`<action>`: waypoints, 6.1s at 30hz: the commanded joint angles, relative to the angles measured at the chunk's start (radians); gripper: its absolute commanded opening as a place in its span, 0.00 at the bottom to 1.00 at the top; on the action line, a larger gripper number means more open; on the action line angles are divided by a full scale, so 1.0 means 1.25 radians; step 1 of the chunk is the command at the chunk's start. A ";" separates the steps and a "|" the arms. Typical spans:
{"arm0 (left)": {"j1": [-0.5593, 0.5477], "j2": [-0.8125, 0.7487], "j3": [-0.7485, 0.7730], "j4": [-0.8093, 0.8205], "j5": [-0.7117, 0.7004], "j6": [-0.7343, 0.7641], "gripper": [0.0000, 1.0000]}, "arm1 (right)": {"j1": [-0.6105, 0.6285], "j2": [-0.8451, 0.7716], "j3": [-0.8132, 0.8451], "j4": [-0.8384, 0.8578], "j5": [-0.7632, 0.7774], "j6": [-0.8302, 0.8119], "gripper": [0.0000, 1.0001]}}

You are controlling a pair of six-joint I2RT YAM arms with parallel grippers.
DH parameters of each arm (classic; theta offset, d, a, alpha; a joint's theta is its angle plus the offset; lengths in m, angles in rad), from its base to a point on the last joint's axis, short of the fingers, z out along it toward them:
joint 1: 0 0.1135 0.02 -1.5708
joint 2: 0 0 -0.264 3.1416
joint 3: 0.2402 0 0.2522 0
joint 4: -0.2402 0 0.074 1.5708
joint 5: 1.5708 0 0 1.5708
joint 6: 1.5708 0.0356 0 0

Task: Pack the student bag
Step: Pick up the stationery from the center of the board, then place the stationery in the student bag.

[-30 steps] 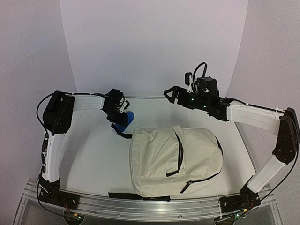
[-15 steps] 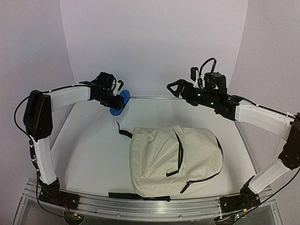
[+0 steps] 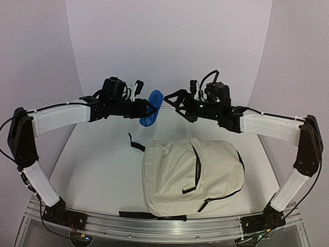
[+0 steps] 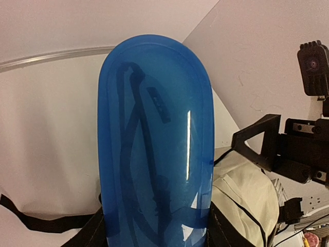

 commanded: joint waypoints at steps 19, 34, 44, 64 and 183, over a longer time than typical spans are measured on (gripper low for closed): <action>-0.145 0.044 0.072 -0.031 -0.057 0.023 0.48 | 0.039 0.123 0.099 0.054 -0.032 0.063 0.55; -0.149 -0.071 -0.007 -0.024 -0.068 -0.019 1.00 | 0.015 0.016 0.046 0.057 0.096 -0.018 0.37; -0.209 -0.055 0.015 -0.168 -0.105 -0.019 0.93 | -0.056 -0.244 -0.073 -0.113 0.237 -0.156 0.34; -0.526 0.418 0.690 -0.765 -0.526 -0.099 0.92 | -0.057 -0.542 -0.218 -0.321 0.380 -0.181 0.32; -0.521 0.165 0.355 -0.469 -0.657 -0.054 0.00 | 0.142 -0.264 -0.342 -0.268 0.076 -0.019 0.39</action>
